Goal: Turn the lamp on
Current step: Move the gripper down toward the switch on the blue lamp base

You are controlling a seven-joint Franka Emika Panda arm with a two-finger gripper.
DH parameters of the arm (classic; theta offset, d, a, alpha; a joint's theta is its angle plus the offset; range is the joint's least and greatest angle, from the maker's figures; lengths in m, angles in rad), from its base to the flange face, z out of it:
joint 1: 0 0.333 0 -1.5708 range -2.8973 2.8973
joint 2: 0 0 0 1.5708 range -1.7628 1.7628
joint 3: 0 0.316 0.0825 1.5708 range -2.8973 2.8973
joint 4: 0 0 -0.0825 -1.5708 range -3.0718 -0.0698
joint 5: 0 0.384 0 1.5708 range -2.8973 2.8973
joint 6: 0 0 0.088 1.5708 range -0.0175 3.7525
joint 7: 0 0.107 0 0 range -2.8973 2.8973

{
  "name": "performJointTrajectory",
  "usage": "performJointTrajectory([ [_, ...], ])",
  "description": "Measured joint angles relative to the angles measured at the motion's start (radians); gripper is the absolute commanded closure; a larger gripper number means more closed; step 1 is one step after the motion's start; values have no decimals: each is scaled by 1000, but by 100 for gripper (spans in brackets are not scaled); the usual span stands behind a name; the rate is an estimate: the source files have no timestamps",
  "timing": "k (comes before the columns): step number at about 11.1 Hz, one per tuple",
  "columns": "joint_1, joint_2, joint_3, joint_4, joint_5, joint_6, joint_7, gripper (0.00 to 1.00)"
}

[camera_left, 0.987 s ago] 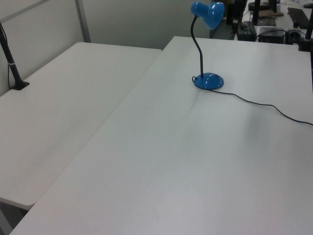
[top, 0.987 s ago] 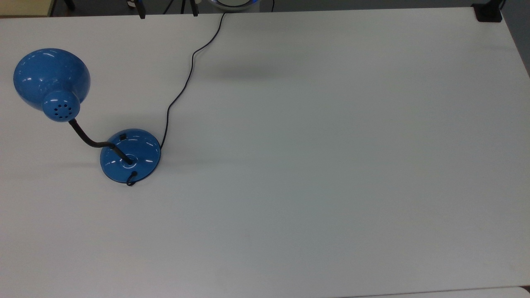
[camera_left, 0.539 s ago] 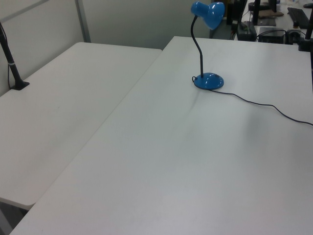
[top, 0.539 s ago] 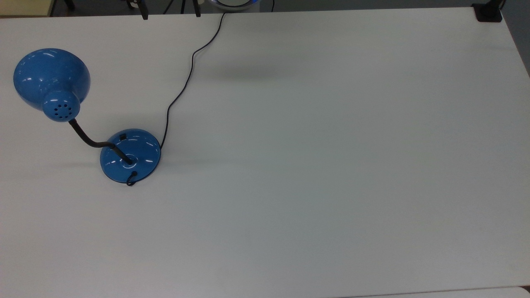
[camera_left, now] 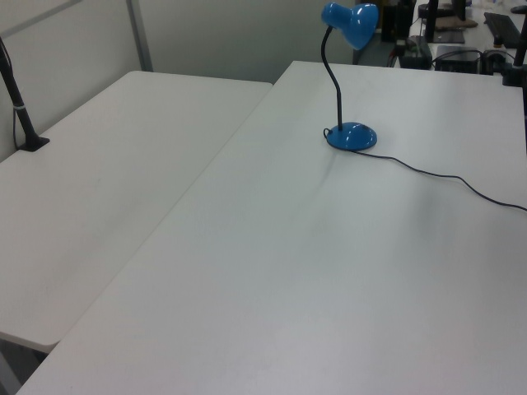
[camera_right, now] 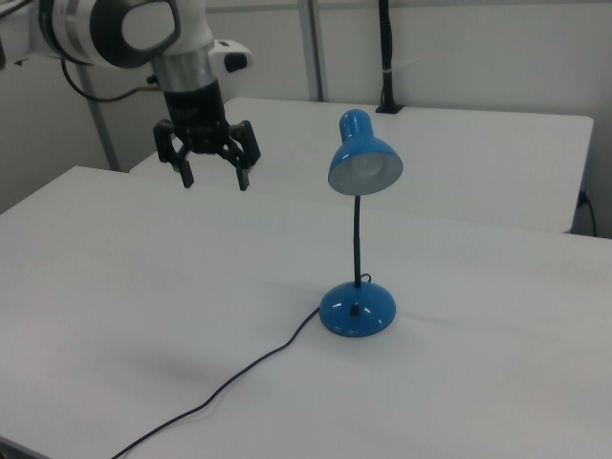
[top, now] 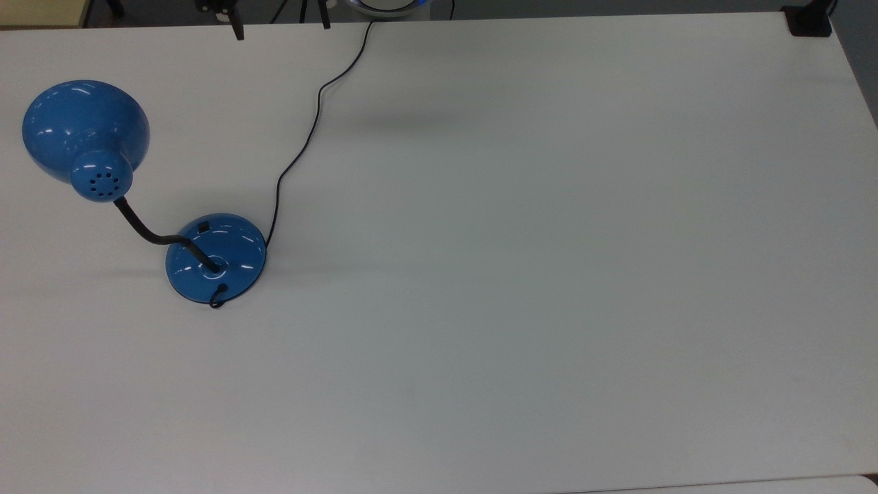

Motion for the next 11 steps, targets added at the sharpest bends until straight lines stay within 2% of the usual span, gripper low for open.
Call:
performJointTrajectory([
  [2, -21, 3, 0, -29, -33, -1, -136, 4],
  [3, -32, 4, 0, -52, -41, -1, -156, 13],
  [4, -42, 6, 0, -81, -51, -1, -175, 31],
  [5, -58, 6, 0, -116, -56, 9, -216, 58],
  [6, -79, 7, -1, -147, -57, 37, -254, 89],
  [7, -104, 9, -1, -176, -57, 71, -273, 100],
  [9, -142, 13, -2, -226, -48, 152, -282, 100],
  [11, -183, 24, -2, -309, 13, 333, -283, 100],
])
